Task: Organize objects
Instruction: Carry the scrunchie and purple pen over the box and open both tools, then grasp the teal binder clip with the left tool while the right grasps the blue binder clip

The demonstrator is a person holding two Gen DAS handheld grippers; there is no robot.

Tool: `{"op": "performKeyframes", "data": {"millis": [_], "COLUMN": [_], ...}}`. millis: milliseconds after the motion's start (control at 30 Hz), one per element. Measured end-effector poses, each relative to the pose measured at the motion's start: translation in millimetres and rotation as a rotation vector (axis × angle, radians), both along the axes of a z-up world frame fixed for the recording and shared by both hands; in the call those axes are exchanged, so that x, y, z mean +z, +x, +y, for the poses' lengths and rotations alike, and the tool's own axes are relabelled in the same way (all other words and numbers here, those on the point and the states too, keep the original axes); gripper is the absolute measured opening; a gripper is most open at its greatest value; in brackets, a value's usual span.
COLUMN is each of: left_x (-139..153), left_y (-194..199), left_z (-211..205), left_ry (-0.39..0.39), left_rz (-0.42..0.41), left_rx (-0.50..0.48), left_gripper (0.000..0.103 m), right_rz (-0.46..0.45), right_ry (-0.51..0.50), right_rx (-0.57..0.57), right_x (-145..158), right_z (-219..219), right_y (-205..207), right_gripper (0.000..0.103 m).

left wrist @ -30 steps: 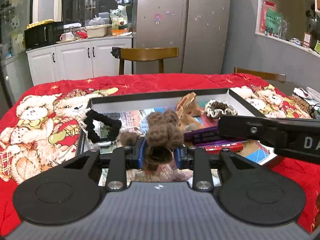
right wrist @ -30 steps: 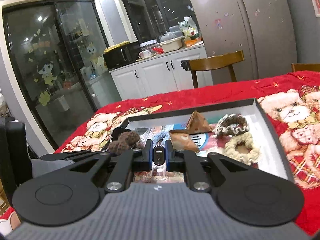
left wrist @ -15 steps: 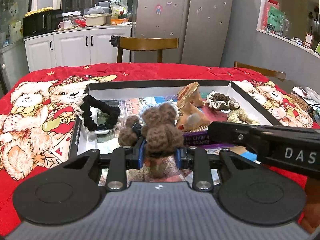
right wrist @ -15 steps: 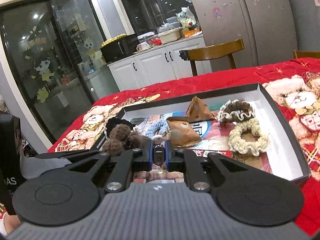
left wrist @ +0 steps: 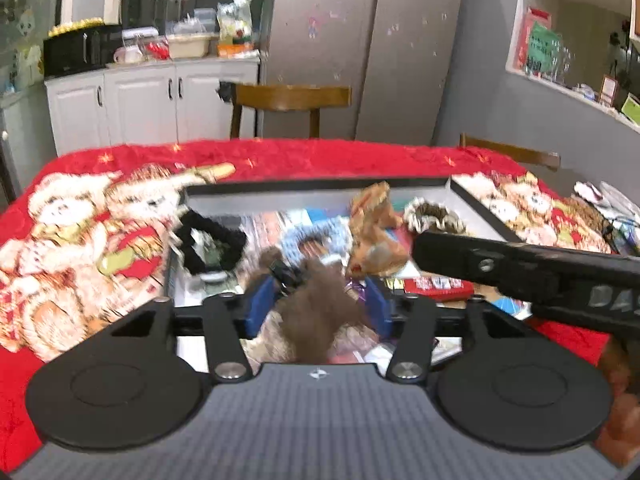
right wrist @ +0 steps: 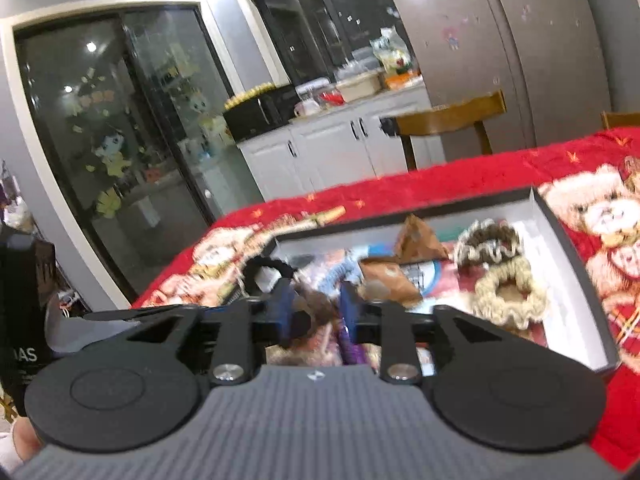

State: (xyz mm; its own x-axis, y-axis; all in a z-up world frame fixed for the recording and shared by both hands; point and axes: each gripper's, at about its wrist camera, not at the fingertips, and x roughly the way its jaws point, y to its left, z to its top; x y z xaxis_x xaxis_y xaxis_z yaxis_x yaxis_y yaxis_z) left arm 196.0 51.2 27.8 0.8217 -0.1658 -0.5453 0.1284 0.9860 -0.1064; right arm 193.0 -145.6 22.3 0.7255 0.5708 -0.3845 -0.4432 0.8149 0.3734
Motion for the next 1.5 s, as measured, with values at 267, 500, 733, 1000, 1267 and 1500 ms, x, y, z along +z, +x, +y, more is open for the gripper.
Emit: {"op": "performKeyframes", "data": {"millis": [267, 500, 733, 1000, 1267, 1500], "left_x": [28, 24, -10, -42, -50, -52], "left_y": [-34, -86, -101, -70, -52, -47], "left_z": [15, -13, -51, -68, -67, -79], "left_ry": [-0.038, 0.026, 0.123, 0.132, 0.081, 0.119], "left_rz": [-0.056, -0.110, -0.115, -0.038, -0.002, 0.006], "left_rx": [-0.052, -0.298, -0.430, -0.397, -0.389, -0.410], "left_gripper": [0.068, 0.070, 0.070, 0.070, 0.068, 0.054], "right_rz": [-0.142, -0.166, -0.056, 0.036, 0.106, 0.141], "right_ry": [0.004, -0.027, -0.048, -0.080, -0.068, -0.012], "right_rx": [-0.076, -0.231, -0.273, -0.300, -0.265, -0.270], "right_x": [39, 43, 7, -31, -53, -60], "right_z": [-28, -54, -52, -59, -61, -71], "right_y": [-50, -114, -123, -115, -105, -104], "right_gripper": [0.083, 0.089, 0.088, 0.080, 0.070, 0.070]}}
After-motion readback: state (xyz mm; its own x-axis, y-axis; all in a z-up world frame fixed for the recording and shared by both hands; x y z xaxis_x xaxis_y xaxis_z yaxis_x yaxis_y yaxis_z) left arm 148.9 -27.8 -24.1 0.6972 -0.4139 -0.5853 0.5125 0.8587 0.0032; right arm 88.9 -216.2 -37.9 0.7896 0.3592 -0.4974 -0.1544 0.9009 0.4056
